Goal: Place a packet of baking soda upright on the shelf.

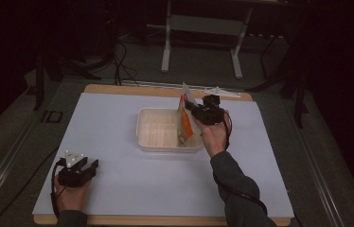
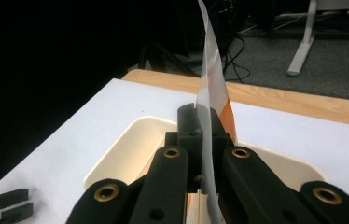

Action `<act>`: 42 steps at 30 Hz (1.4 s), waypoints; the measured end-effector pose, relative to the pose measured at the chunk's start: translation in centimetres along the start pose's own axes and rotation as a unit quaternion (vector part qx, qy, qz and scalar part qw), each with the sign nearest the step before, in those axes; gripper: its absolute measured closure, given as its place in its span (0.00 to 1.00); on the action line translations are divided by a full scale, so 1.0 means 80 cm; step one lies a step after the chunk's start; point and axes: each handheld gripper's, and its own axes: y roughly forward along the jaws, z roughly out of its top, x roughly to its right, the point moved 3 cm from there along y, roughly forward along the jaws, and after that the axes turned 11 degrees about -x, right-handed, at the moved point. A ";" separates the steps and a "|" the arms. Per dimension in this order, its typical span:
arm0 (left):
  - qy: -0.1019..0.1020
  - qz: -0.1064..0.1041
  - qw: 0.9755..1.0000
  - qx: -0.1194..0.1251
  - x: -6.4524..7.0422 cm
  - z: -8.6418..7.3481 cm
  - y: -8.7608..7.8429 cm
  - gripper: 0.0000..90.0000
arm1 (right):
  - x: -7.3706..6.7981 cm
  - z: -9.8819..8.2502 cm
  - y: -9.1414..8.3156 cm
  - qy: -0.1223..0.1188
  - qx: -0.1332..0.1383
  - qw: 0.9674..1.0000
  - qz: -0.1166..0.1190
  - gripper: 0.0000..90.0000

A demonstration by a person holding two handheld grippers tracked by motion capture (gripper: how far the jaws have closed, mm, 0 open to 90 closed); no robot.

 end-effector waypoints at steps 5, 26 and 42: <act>0.000 0.000 1.000 0.000 0.000 0.000 0.000 0.60 | 0.002 -0.005 0.007 0.009 -0.004 1.000 -0.002 1.00; 0.000 0.000 1.000 -0.002 0.000 0.000 0.000 0.60 | 0.019 0.000 0.032 0.043 -0.016 0.999 -0.015 1.00; -0.002 0.001 1.000 -0.001 0.000 0.000 0.000 0.59 | 0.037 0.004 0.033 0.077 -0.044 0.995 0.044 0.60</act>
